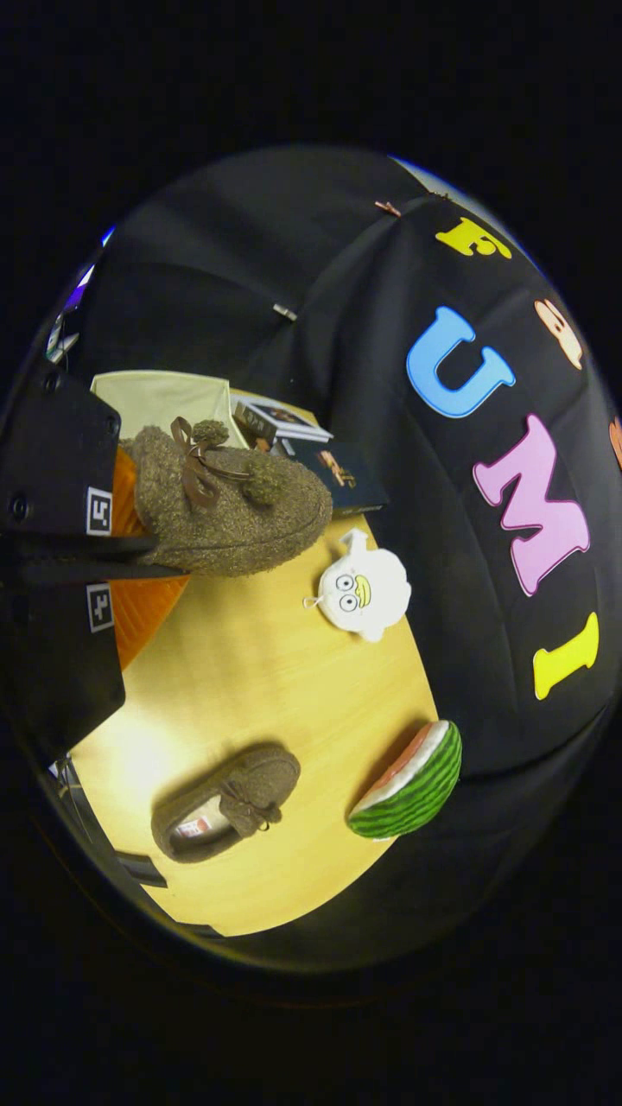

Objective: Open the storage box then place both shoes into the box .Put the left shoe in first, then the right shoe, with the right side of both shoes facing outward in a uniform manner.

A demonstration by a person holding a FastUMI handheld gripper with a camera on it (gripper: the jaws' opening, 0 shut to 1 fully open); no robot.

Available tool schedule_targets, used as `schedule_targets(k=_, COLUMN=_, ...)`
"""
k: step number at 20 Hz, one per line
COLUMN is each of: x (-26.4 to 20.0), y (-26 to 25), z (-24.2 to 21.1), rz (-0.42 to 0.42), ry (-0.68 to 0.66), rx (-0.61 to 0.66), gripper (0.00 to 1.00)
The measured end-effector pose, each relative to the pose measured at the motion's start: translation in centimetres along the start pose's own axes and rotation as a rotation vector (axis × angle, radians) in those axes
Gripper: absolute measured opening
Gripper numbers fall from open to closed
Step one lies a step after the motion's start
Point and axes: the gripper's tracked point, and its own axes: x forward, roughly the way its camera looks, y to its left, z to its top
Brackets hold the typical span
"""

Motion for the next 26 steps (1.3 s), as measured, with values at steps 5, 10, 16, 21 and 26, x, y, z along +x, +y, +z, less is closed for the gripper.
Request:
schedule_targets(k=5, x=0.0, y=6.5, z=-0.4, rz=0.094, ry=0.008, rx=-0.007, gripper=0.06)
schedule_targets(k=10, x=2.5, y=11.7, z=-3.1, rz=0.16, ry=0.078, rx=0.013, gripper=0.06)
schedule_targets(k=16, x=5.8, y=15.6, z=-6.3, rz=0.171, ry=0.146, rx=0.006, gripper=0.05)
schedule_targets(k=21, x=9.5, y=16.3, z=-9.6, rz=0.127, ry=0.215, rx=0.053, gripper=0.06)
schedule_targets(k=26, x=12.1, y=15.8, z=-12.5, rz=0.072, ry=0.287, rx=0.052, gripper=0.07)
